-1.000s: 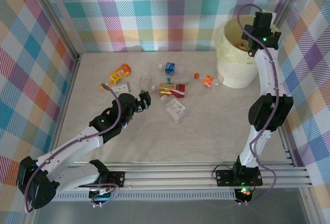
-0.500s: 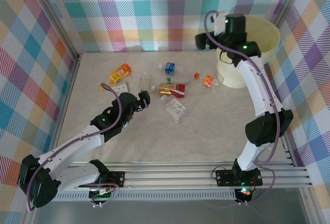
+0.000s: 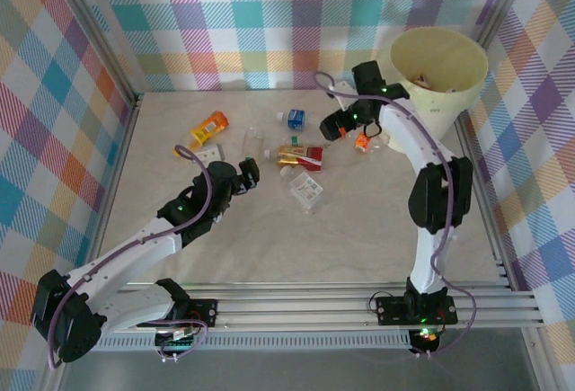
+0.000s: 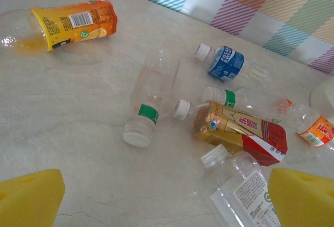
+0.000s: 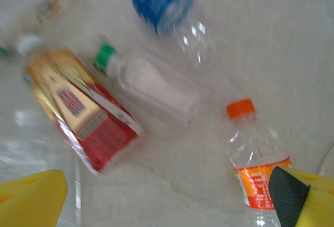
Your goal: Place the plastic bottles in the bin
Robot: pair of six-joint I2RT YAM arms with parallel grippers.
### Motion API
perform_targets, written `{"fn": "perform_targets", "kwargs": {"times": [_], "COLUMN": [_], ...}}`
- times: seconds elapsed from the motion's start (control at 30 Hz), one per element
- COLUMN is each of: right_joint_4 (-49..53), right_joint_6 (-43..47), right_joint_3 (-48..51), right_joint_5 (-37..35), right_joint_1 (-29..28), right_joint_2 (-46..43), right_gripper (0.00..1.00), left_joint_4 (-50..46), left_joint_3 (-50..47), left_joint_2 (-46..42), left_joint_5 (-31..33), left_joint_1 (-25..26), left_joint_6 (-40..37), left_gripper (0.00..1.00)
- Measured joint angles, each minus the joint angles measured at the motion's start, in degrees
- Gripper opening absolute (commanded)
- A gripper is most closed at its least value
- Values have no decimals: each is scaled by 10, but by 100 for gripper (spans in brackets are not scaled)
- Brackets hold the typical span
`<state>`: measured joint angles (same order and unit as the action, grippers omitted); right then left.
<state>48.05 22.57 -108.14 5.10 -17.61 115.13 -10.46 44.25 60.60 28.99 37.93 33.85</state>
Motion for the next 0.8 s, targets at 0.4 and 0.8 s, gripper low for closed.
{"fn": "perform_targets", "kwargs": {"times": [0.4, 0.8], "right_joint_4": [34, 11], "right_joint_6": [105, 87], "right_joint_3": [-27, -63], "right_joint_5": [-144, -196], "right_joint_1": [1, 15], "right_joint_2": [96, 172], "right_gripper": [100, 99], "left_joint_4": [-2, -4], "left_joint_3": [-2, -2], "left_joint_2": [-14, -8], "left_joint_5": [7, 6], "left_joint_1": [-3, -6], "left_joint_6": [5, 9], "left_gripper": [100, 100]}}
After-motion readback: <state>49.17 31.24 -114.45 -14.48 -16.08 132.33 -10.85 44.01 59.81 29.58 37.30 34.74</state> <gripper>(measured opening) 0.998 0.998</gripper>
